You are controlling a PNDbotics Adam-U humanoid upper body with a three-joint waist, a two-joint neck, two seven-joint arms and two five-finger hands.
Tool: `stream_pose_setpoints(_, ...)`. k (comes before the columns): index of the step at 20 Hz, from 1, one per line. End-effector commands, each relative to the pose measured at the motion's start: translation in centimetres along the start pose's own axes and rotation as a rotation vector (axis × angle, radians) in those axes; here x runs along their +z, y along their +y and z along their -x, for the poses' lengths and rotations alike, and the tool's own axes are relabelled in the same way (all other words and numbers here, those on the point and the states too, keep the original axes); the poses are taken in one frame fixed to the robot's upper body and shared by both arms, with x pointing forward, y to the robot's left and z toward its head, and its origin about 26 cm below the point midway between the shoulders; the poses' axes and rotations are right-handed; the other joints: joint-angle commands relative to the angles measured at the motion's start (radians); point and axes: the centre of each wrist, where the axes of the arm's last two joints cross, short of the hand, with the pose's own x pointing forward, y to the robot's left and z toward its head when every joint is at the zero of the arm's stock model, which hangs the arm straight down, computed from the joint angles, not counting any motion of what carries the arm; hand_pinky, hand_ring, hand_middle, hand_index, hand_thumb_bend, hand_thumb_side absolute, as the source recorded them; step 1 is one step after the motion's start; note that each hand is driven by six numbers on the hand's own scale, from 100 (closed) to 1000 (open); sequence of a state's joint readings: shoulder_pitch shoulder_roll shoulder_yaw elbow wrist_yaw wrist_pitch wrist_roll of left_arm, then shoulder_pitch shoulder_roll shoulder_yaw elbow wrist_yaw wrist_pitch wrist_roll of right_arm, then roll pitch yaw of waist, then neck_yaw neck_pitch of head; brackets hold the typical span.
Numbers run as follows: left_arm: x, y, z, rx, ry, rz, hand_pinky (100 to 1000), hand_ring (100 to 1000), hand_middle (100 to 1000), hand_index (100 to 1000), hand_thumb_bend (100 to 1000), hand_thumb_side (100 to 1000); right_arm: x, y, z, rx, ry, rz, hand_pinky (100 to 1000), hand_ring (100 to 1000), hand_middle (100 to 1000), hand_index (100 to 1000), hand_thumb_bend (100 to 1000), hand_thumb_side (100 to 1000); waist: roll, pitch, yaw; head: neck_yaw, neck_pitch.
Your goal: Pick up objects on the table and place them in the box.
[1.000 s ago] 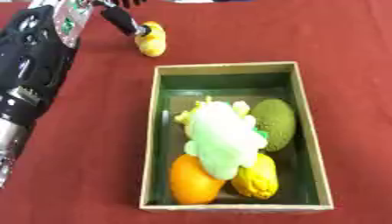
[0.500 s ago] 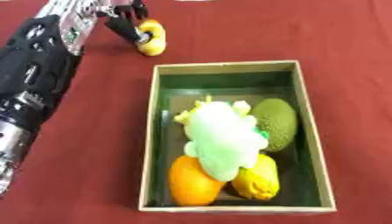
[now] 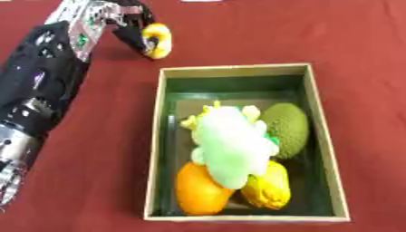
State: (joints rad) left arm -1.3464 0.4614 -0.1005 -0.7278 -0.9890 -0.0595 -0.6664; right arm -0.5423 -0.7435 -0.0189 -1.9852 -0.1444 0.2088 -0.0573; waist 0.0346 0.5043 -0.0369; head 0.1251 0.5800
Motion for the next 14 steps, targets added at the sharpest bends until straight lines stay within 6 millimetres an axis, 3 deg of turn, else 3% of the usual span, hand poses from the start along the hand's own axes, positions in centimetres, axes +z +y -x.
stream_pose_setpoints(1,-0.1,-0.7,0.6,0.000,0.030,-0.004,745,629,587,668,181,100,-0.2,-0.7,-0.8,0.010,-0.024,0.014,795,727,780,870,100,522,-0.008,-0.018,-0.002,0.003,-0.011)
stream_pose_setpoints(4,0.2,0.1,0.2,0.008,0.022,-0.090,723,593,548,624,109,100,0.0,-0.7,-0.6,0.010,-0.014,0.018,795,727,780,870,100,523,-0.010,-0.029,0.003,-0.002,0.003)
stream_pose_setpoints(8,1.4,2.0,-1.1,0.000,-0.045,-0.188,713,572,534,599,100,115,0.4,-0.7,-0.2,0.011,0.009,0.023,795,727,779,870,100,523,-0.010,-0.058,0.021,-0.027,0.028)
stream_pose_setpoints(14,4.4,4.9,-5.5,-0.036,-0.257,-0.292,714,556,524,591,100,113,0.7,-0.7,0.2,0.006,0.031,0.021,796,728,779,869,100,523,-0.009,-0.113,0.045,-0.064,0.070)
